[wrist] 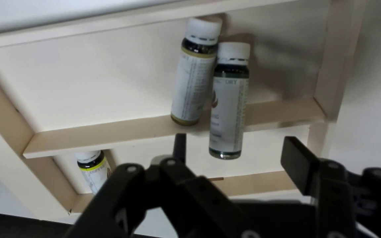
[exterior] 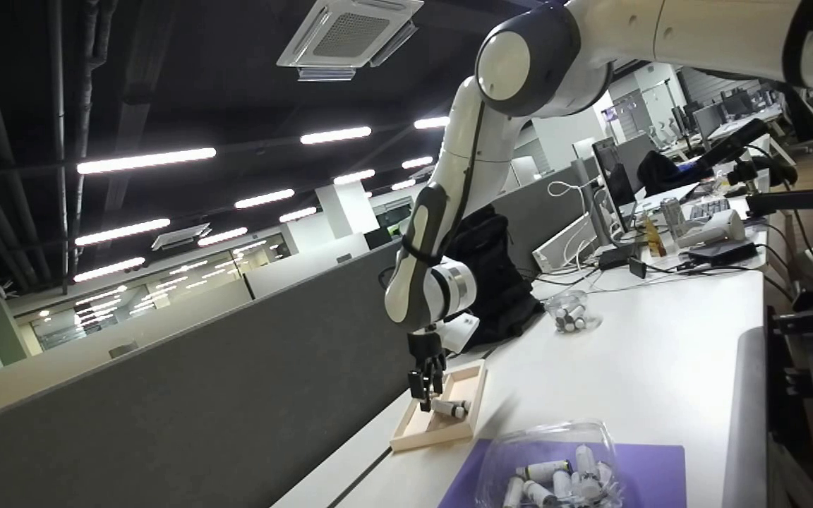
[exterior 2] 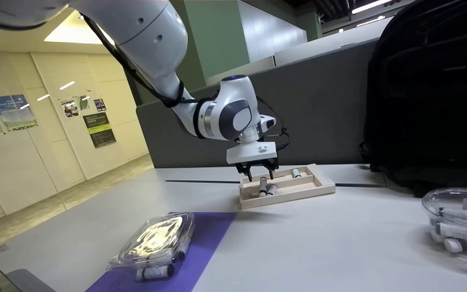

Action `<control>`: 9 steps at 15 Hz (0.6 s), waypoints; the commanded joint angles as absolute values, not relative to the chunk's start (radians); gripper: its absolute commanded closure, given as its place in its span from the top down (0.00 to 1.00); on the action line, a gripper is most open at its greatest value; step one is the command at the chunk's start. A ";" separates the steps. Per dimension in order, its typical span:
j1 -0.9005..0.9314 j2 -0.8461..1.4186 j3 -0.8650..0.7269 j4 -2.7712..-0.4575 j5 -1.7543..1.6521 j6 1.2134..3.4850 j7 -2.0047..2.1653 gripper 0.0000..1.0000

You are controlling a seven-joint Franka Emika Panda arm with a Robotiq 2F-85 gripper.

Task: Remove the bottle from the tray and put it on the table

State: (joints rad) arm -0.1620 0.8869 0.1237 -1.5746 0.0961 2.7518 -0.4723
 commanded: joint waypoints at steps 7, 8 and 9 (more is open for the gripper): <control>-0.181 0.916 0.146 -1.515 0.070 2.721 -0.433 0.03; -0.190 0.905 0.154 -1.523 0.076 2.718 -0.438 0.06; -0.197 0.896 0.160 -1.529 0.080 2.714 -0.441 0.07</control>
State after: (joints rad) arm -0.1679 0.9117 0.1355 -1.5428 0.0955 2.7507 -0.4717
